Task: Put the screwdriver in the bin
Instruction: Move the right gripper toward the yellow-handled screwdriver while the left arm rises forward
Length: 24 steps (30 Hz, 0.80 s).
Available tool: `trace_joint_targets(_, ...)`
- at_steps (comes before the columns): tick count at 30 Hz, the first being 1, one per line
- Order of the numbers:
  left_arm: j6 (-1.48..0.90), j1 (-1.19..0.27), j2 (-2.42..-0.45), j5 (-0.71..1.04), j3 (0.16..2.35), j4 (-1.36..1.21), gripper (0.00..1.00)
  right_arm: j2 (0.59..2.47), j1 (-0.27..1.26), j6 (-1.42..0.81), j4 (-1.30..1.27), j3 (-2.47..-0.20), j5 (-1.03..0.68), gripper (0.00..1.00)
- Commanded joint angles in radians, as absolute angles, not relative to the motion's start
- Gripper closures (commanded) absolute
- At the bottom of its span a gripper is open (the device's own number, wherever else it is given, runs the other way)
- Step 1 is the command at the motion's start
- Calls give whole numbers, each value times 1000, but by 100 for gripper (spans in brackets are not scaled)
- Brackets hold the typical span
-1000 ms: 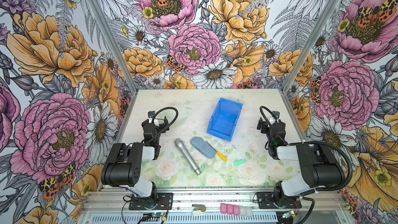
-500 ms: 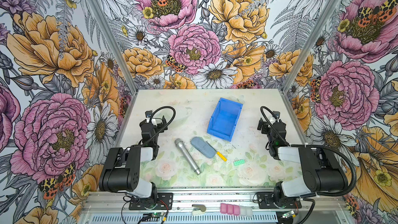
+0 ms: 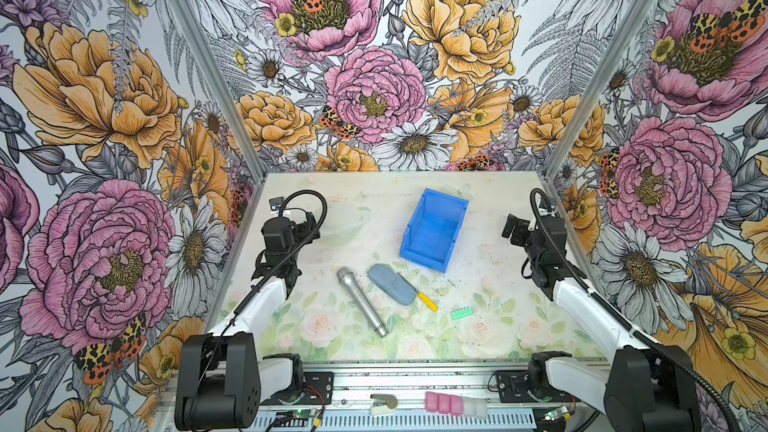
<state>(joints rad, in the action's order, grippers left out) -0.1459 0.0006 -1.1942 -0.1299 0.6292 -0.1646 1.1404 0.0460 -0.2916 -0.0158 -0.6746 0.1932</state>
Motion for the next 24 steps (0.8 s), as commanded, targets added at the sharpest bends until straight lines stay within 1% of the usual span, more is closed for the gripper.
trace_joint_targets(1, -307, -25, -1150, -106, 658, 75, 1, 1119, 86, -396, 276, -728, 121, 0)
trace_joint_targets(3, -373, -28, -1138, -57, 673, 135, 1, 1094, 133, -420, 325, -740, 98, 0)
trace_joint_targets(6, -433, -38, -1142, 12, 710, 237, 1, 1048, 218, -476, 407, -751, 140, 0)
trace_joint_targets(8, -448, -55, -1136, 67, 715, 269, 1, 1023, 268, -504, 446, -750, 143, 0)
trace_joint_targets(10, -471, -81, -1119, 83, 713, 298, 1, 1011, 326, -521, 486, -752, 137, 0)
trace_joint_targets(14, -489, -154, -1117, 83, 735, 375, 1, 1022, 478, -515, 585, -782, 155, 1)
trace_joint_targets(17, -502, -190, -1117, 137, 735, 391, 1, 1012, 575, -506, 612, -783, 162, 1)
trace_joint_targets(21, -507, -242, -1092, 187, 735, 398, 1, 1038, 665, -474, 615, -783, 111, 3)
trace_joint_targets(24, -490, -271, -1072, 229, 745, 423, 1, 1079, 702, -459, 618, -780, 80, 7)
